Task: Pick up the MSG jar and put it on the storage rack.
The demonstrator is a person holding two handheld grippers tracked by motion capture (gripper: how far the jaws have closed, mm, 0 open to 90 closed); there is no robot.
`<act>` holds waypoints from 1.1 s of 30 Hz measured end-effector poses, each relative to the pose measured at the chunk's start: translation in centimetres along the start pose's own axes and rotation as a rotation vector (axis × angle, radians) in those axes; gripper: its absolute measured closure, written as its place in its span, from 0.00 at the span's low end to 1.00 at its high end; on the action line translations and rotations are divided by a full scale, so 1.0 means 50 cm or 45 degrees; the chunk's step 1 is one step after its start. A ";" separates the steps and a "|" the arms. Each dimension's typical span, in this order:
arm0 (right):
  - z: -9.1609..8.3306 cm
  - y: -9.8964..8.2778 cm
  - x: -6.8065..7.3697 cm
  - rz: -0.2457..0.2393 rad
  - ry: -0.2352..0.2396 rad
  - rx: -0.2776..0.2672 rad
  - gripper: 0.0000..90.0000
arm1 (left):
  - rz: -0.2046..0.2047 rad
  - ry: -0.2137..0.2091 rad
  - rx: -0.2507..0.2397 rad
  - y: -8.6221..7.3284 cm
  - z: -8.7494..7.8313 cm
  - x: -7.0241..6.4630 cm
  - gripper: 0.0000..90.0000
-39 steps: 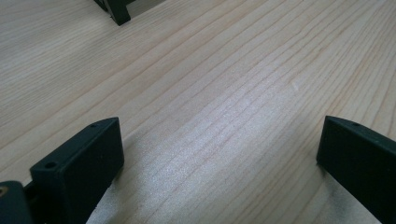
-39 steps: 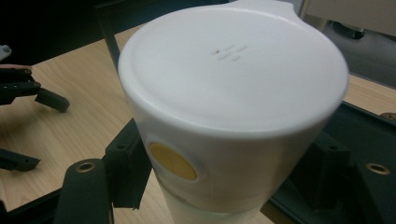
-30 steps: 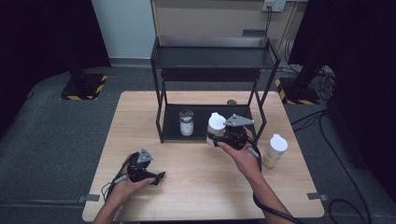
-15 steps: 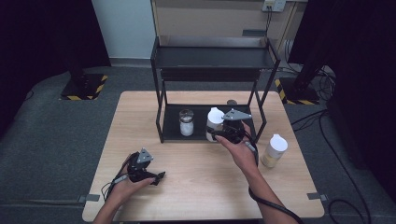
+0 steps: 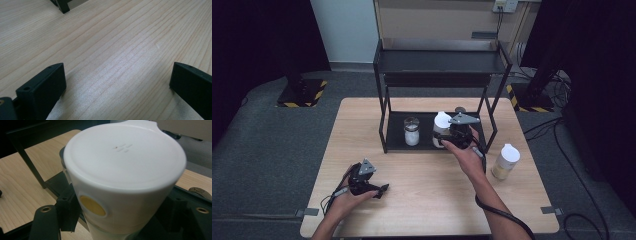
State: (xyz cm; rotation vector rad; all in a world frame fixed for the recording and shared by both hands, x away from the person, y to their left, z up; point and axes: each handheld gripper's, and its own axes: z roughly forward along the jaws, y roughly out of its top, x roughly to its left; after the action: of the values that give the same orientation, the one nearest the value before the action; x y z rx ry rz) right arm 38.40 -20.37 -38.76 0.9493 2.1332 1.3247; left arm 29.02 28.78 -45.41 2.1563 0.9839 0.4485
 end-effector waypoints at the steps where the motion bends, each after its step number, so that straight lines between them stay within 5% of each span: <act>1: 0.001 0.001 -0.001 0.002 -0.001 0.007 0.35 | 0.000 0.000 0.000 0.000 0.000 0.000 0.00; 33: 0.081 0.005 -0.009 0.009 -0.011 0.049 0.35 | 0.000 0.001 0.000 0.000 0.000 0.000 0.00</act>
State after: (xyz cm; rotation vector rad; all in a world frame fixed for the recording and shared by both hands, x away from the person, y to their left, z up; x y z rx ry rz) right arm 41.51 -18.25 -40.27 0.9765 2.1580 1.2852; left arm 29.00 28.77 -45.42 2.1560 0.9841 0.4492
